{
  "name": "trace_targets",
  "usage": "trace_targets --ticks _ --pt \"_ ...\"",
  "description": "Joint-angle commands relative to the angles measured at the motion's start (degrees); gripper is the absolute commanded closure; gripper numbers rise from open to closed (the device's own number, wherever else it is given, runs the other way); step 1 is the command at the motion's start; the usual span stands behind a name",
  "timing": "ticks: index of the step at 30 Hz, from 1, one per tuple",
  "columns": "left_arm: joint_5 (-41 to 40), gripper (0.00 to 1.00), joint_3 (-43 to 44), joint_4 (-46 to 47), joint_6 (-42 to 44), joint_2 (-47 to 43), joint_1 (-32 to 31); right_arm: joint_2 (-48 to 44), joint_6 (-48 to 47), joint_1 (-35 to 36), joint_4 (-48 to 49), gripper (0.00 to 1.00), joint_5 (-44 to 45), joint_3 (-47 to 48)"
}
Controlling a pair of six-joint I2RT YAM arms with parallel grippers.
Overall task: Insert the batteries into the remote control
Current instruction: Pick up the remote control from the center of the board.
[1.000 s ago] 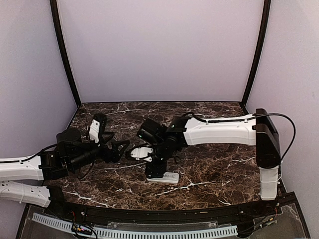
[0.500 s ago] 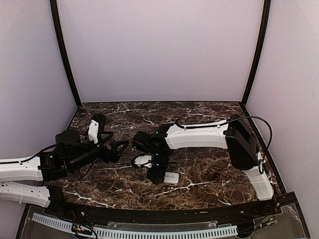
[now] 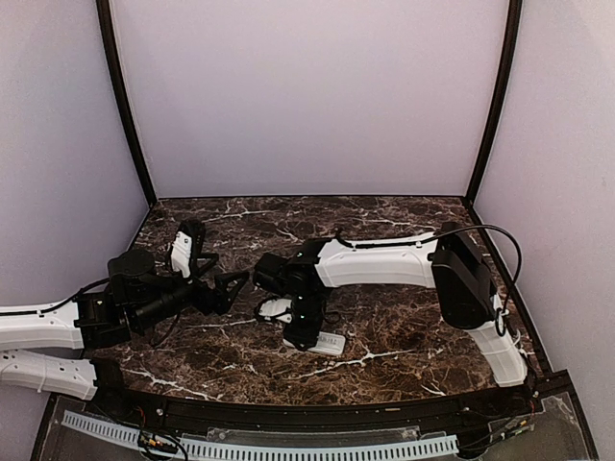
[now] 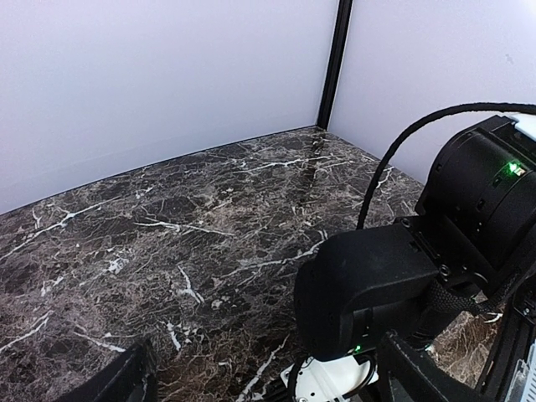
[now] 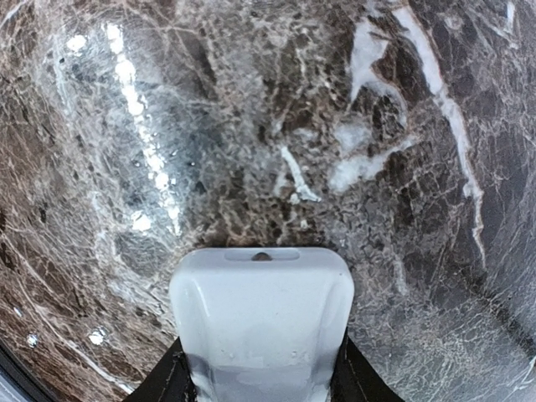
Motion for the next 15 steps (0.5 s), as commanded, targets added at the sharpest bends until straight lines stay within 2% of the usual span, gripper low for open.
trace_targets --ticks 1,6,10,15 --pt "-0.2 0.1 -0.8 0.9 0.7 -0.3 -0.1 -1.4 1.6 0.2 1.4 0.65 -0.5 0.0" --pt "0.3 0.1 -0.9 1.4 0.7 -0.9 -0.1 -8.4 4.3 -1.7 6.4 0.69 -5.7 -3.5" --pt "6.2 0.12 -0.8 4.2 2.0 -0.7 -0.4 -17.2 8.0 -4.7 14.7 0.7 -11.4 -8.3" --pt "14.1 0.12 0.0 8.4 4.7 0.1 -1.8 -30.0 12.6 -6.9 29.7 0.71 -19.8 -15.3"
